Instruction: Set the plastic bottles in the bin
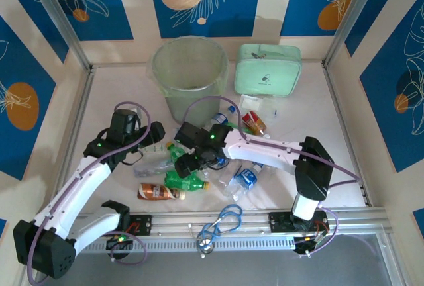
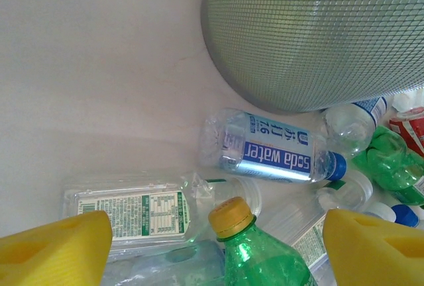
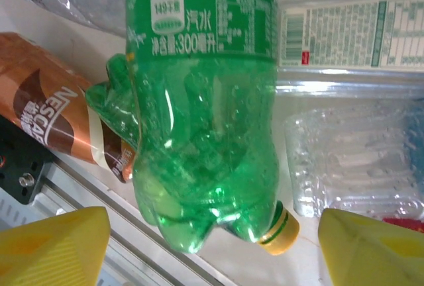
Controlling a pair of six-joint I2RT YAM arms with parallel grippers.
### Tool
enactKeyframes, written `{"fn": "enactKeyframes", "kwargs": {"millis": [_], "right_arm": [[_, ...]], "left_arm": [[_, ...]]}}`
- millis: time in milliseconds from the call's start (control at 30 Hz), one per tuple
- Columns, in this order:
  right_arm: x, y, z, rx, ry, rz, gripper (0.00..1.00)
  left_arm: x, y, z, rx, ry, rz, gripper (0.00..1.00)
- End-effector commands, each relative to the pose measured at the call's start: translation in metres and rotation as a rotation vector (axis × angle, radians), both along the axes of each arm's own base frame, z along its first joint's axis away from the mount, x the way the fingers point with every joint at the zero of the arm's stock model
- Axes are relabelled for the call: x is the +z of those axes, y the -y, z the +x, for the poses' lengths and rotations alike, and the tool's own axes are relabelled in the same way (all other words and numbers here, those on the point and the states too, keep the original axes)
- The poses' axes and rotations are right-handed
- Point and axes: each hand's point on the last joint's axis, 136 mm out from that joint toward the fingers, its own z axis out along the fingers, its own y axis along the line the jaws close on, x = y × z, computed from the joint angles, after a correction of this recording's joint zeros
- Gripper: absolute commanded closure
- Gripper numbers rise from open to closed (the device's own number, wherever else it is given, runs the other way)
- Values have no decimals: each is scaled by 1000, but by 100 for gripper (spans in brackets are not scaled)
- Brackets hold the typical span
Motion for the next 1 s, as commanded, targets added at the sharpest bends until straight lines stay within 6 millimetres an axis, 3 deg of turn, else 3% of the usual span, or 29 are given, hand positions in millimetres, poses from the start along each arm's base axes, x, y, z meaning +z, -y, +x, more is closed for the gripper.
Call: {"fn": "enactKeyframes", "kwargs": {"millis": [0,333,633,767,967], "right_arm": [[0,-13,-2,33,-24,19,19],[-14,-20,-5,44,-43,-9,20],[-23,-22,-6,59,-52,-22,24],[-30,-23,-5,58,-54,-35,30],[-14,-22,0,43,-11,-5,37]], "left_arm": [[3,-1,-3,2,-16,-13,19],[-4,1,-8,4,-45,-45,21],[3,3,-7,-8,-45,-63,24],[5,1,-8,-2,-40,-69,25],[9,4,-10,-5,-44,-100,25]]}}
